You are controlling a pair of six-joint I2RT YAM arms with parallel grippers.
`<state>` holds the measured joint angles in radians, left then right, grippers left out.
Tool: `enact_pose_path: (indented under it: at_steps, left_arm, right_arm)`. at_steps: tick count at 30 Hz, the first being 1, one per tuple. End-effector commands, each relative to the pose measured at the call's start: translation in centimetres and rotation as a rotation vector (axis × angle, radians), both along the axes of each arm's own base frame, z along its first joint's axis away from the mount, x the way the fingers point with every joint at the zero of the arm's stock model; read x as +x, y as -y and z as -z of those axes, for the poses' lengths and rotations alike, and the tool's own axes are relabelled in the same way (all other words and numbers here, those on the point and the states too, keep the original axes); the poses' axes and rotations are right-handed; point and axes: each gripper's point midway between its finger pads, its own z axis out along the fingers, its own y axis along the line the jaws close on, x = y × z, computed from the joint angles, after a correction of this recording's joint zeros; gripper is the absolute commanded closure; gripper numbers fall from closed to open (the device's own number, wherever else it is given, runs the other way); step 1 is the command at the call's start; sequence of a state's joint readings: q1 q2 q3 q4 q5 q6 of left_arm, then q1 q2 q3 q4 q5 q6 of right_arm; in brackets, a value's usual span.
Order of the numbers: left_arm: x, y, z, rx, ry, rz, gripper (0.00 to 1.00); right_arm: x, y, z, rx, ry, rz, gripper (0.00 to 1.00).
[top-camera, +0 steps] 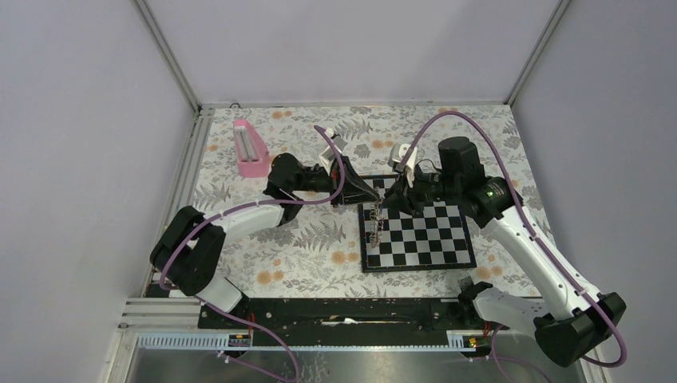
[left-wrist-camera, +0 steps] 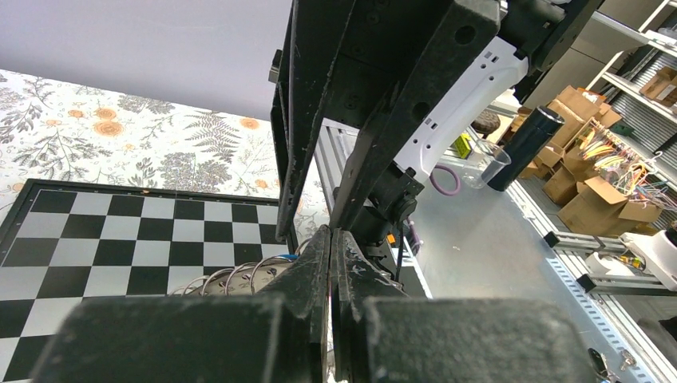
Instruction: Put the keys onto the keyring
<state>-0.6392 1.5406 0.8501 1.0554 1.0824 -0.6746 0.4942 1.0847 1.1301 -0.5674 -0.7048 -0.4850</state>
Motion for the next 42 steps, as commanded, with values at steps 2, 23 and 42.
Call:
enact_pose_path:
  at_steps: [2, 23, 42]
  left_arm:
    - [-0.3, -0.3, -1.4, -0.05, 0.08, 0.009, 1.0]
    - [2.1, 0.2, -0.5, 0.089, 0.231, -0.056, 0.71]
    - [2.3, 0.2, 0.2, 0.122, 0.265, -0.053, 0.65]
  right_arm:
    - [-0.5, -0.9, -1.9, 0.059, 0.009, -0.063, 0.67]
    - [-0.2, 0.2, -0.4, -0.147, -0.065, -0.045, 1.0]
    - [0.0, -0.2, 0.7, -0.278, -0.152, -0.052, 1.0]
